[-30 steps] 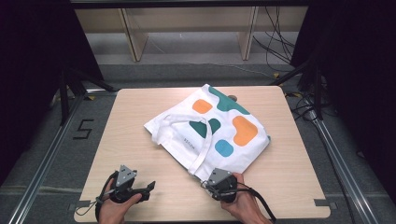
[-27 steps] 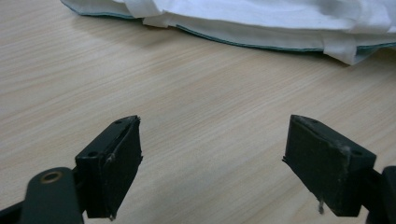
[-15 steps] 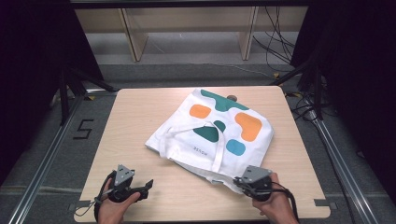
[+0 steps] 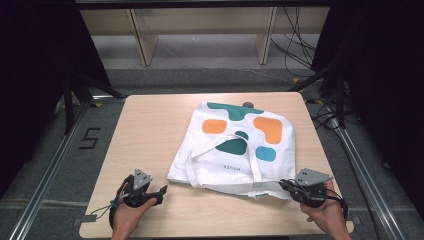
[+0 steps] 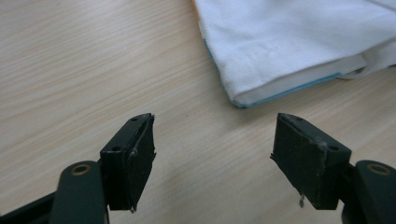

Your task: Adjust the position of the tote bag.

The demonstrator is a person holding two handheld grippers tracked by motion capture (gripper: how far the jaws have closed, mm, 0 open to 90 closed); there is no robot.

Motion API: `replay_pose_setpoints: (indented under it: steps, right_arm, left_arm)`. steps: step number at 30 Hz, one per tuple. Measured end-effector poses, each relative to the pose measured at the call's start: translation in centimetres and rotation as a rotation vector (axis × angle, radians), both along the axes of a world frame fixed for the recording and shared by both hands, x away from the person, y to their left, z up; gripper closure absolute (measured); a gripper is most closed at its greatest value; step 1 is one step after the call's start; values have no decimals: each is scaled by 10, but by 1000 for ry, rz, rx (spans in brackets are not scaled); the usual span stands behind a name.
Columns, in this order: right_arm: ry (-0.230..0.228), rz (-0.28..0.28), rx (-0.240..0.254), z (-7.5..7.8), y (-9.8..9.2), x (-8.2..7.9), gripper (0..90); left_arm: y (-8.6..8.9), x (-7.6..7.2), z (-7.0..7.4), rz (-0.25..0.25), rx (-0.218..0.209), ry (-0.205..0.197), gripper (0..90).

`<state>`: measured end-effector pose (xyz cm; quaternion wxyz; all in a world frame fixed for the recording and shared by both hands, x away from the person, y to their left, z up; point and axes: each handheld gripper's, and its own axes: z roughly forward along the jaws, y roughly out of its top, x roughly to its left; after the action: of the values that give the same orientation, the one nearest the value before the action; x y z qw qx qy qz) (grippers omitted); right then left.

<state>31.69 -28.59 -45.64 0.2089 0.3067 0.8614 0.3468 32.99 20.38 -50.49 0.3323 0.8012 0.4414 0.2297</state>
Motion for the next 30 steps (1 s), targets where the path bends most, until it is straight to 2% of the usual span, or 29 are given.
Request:
replay_pose_setpoints:
  steps: [2, 3, 4, 6, 7, 8, 9, 12, 13, 16, 17, 20, 22, 24, 26, 28, 29, 30]
  right_arm:
    - [-3, -4, -3, 0, -2, 1, 869]
    - [-5, -8, -1, 0, -3, 2, 869]
    - [3, -15, 3, 0, -4, 2, 869]
    - [0, -15, 4, 0, -4, 3, 869]
    - [12, -22, 13, 0, -4, 2, 869]
    - [1, -17, 10, 1, -5, 3, 869]
    - [-2, -15, 8, 1, -5, 4, 869]
    - [-1, -14, 10, 1, -5, 5, 868]
    - [12, -23, 19, 1, -5, 4, 868]
    - [9, -21, 17, 1, -5, 4, 867]
    - [9, -19, 15, 1, -5, 4, 866]
    - [0, -6, 10, -1, -5, 5, 861]
    - [21, -32, 15, -2, -3, 3, 852]
    - [24, -18, 0, -3, -4, 4, 816]
    - [14, -22, -19, -7, -2, 5, 751]
    - [33, -40, -59, -9, 4, 1, 690]
    - [32, -37, -77, -9, 5, 0, 665]
    - [32, -37, -77, -9, 5, 0, 665]
  left_arm:
    - [-3, 5, -1, -20, 6, 7, 322]
    - [-8, 9, -3, -18, -6, 15, 322]
    - [-10, 10, -3, -33, 7, 8, 322]
    - [-13, 12, -4, -28, -10, 10, 326]
    - [-14, 13, -2, -41, 7, 11, 326]
    - [-15, 14, -3, -46, 11, 2, 341]
    - [-16, 16, -3, -57, 25, 12, 351]
    - [-22, 21, -5, -51, 23, 6, 366]
    - [-24, 26, -6, -71, 35, -3, 375]
    - [-28, 30, -8, -71, 42, -4, 381]
    - [-30, 32, -7, -81, 57, -22, 389]
    - [-35, 34, -4, -100, 66, -75, 421]
    - [-39, 35, -4, -107, 81, -130, 437]
    - [-41, 37, -2, -126, 103, -138, 460]
    - [-45, 40, -4, -120, 106, -134, 465]
    - [-46, 46, -9, -124, 88, -132, 485]
    - [-46, 47, -8, -134, 91, -117, 519]
    - [-46, 47, -8, -134, 91, -117, 542]
